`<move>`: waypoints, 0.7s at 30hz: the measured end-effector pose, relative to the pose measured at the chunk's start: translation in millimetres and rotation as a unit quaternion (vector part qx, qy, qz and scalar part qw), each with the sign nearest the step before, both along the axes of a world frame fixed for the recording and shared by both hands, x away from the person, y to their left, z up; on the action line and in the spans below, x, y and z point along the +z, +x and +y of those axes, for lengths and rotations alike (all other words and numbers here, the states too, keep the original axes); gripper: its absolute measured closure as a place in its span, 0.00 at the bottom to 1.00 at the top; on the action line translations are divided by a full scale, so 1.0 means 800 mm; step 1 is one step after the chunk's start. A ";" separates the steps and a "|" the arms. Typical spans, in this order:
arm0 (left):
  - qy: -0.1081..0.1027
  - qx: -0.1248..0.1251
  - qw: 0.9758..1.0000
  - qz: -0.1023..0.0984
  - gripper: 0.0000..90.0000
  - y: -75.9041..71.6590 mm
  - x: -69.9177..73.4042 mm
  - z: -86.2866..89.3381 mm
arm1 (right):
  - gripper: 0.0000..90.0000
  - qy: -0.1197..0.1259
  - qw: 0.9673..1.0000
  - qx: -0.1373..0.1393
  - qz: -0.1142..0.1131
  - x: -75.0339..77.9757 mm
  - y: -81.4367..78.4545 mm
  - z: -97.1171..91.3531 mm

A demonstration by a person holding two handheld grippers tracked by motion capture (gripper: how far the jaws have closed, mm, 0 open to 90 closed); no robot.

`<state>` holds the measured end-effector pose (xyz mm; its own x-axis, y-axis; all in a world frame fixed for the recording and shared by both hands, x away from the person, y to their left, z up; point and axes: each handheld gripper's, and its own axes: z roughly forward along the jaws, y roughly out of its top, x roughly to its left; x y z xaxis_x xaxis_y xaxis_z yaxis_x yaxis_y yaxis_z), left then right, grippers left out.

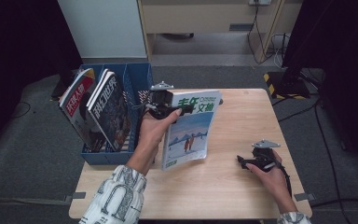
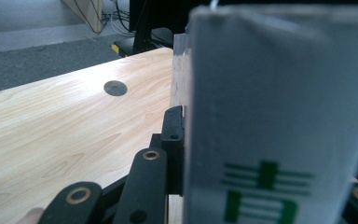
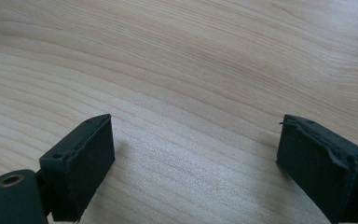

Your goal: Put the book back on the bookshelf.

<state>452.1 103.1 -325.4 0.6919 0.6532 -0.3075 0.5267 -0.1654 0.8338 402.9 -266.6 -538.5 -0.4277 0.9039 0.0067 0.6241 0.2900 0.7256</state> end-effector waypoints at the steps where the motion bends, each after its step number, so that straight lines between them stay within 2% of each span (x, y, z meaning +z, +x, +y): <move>1: 0.000 0.002 1.000 0.000 0.82 0.000 0.001 0.001 | 0.12 0.000 1.000 0.000 0.000 0.000 0.000 0.000; 8: -0.006 0.017 1.000 0.000 0.81 0.002 0.003 0.012 | 0.12 0.000 1.000 0.000 0.000 0.000 0.000 0.000; 21: -0.006 0.020 1.000 -0.003 0.81 -0.001 0.014 0.014 | 0.12 0.000 1.000 0.000 0.000 0.000 0.000 0.000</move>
